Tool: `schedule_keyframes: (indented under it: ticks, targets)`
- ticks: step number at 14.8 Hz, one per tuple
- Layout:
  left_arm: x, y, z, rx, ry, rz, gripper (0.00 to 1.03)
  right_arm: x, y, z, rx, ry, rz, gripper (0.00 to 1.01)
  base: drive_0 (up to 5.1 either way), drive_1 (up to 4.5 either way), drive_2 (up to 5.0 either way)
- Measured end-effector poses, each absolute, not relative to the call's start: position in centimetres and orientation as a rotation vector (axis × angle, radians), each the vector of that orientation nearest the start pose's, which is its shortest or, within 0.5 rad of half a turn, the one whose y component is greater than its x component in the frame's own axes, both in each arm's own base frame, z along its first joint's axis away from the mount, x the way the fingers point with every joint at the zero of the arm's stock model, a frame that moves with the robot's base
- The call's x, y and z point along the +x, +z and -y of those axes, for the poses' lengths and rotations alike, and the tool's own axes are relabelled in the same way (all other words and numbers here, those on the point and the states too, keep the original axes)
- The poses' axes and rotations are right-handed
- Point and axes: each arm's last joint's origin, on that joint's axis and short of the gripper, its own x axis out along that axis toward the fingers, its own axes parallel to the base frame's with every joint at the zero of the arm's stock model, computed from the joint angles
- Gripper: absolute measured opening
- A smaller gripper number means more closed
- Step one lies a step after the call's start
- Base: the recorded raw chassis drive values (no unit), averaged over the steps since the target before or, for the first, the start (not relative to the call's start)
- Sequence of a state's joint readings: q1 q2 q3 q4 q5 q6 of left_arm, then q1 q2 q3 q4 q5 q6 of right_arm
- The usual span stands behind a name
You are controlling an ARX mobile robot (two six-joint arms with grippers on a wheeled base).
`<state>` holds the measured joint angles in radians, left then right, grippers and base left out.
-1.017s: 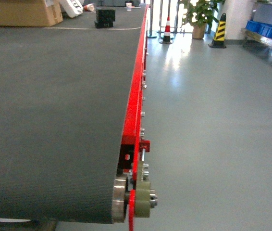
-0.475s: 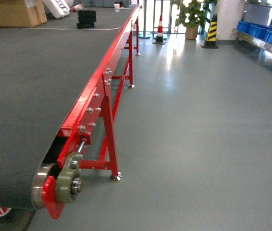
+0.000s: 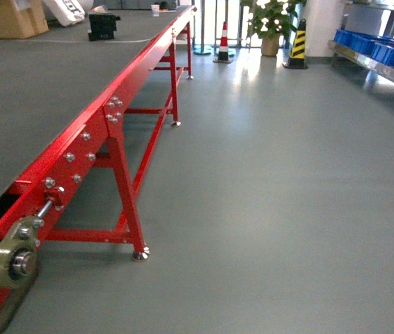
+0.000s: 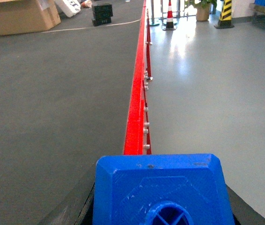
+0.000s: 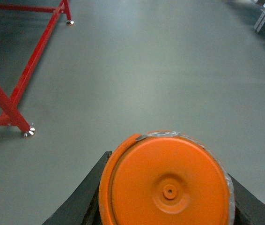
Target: Sort blue parts and orange caps into right shelf containers
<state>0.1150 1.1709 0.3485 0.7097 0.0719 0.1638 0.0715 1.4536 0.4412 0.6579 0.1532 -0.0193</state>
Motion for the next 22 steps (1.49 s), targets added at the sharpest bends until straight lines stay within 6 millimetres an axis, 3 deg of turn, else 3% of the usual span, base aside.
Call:
schedule_keyframes:
  ticks: [22]
  targets:
    - [22.27, 19.69, -2.36, 0.153, 0.032, -0.117, 0.45, 25.99, 15.66, -1.42, -0.058, -0.077, -0.351, 0.45, 5.0, -2.35, -2.4]
